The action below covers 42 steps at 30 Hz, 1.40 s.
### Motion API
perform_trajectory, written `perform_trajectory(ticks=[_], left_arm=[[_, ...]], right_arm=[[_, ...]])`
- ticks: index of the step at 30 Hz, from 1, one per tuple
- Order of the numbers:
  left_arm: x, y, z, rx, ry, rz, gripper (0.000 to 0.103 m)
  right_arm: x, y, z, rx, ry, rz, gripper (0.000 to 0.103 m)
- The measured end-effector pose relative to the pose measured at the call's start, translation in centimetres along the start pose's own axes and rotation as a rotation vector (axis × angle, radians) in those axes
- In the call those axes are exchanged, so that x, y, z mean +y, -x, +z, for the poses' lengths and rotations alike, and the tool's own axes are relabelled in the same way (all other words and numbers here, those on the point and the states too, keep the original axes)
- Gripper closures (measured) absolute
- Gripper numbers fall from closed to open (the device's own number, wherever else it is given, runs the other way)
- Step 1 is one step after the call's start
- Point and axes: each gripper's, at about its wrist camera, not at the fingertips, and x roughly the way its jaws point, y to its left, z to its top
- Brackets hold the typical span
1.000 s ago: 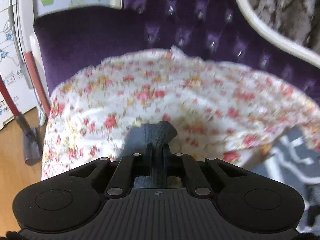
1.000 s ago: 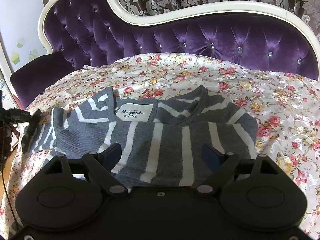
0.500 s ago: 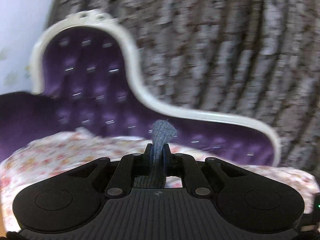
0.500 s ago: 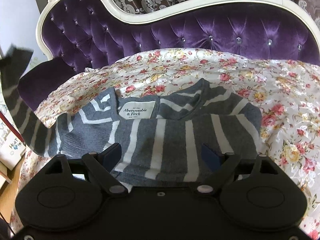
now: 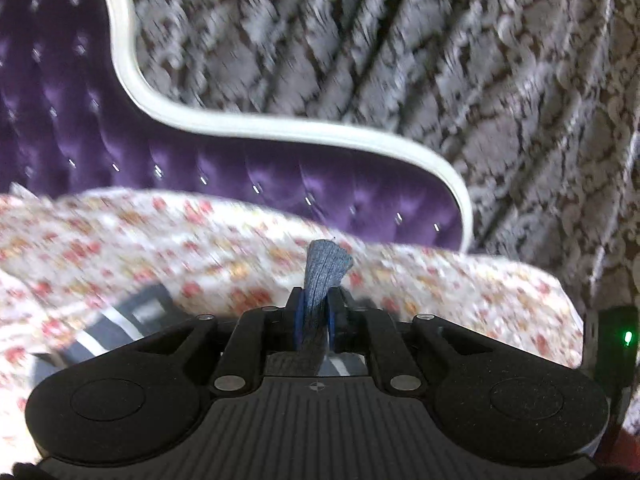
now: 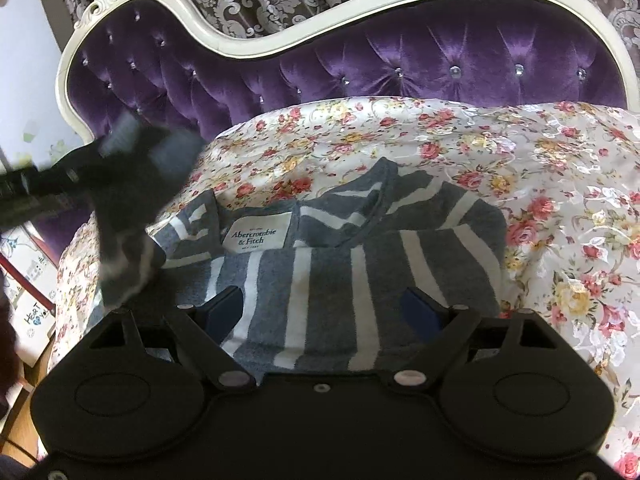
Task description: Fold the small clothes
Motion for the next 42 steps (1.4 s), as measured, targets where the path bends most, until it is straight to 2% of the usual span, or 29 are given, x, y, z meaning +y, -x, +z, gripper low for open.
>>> perform_trajectory(ticks=[1,2,4,7,10,13,18,19,20,24,28,30,31,34,37,42], left_arm=[[-0.1,-0.2,-0.2,0.012,0.001,-0.010,0.079],[-0.1,-0.1,-0.4,0.016,0.004,-0.023,0.075],[0.0,0.5,-0.6,0.013,-0.002,-0.038,0.070],[0.1,1.6,-0.6,-0.005,-0.031,-0.015,0.063],[1.2,3.0,-1.2,-0.012,-0.032,0.037,0.060],[3.3,4.0,-2.4,0.018,-0.007,0.132,0.059],[7.8,5.8,-4.9,0.041,0.040,0.249,0.059],[8.9,6.0,-5.3,0.042,0.064,0.264,0.059],[10.0,6.3,-5.6,0.040,0.098,0.272,0.059],[13.2,6.9,-6.2,0.040,0.213,0.291,0.059],[13.7,7.0,-5.8,0.072,0.229,0.259,0.059],[13.5,7.1,-5.8,0.080,0.222,0.247,0.059],[13.5,7.1,-5.8,0.086,0.219,0.240,0.058],[13.4,6.8,-6.3,0.100,0.210,0.224,0.058],[13.3,6.7,-6.6,0.106,0.205,0.219,0.058],[11.7,6.6,-6.9,0.109,0.143,0.205,0.056]], right_arm=[[-0.1,0.0,0.1,-0.001,-0.004,-0.004,0.015],[-0.3,0.0,0.1,-0.002,-0.008,-0.008,0.015],[-0.5,-0.1,0.2,-0.003,-0.018,-0.015,0.015],[-0.9,-0.1,0.2,-0.004,-0.042,-0.015,0.015],[-1.3,-0.4,0.1,-0.004,-0.077,-0.001,0.015],[-1.8,-0.7,-0.1,-0.004,-0.123,0.034,0.015],[-2.3,-1.4,-0.3,-0.018,-0.218,0.134,0.017],[-2.2,-1.6,-0.2,-0.022,-0.220,0.149,0.021],[-1.9,-1.8,-0.2,-0.026,-0.214,0.159,0.024],[-0.5,-2.9,-0.1,-0.041,-0.155,0.161,0.024],[0.4,-4.3,-0.5,-0.033,-0.122,0.167,0.025],[1.0,-4.8,-0.7,-0.028,-0.103,0.164,0.035],[1.3,-5.1,-0.8,-0.022,-0.092,0.162,0.043],[2.1,-5.1,-0.9,-0.042,-0.036,0.101,0.083],[2.3,-4.0,-0.3,-0.071,-0.046,0.134,0.083],[2.6,-1.2,1.5,-0.183,-0.062,0.182,0.084]])
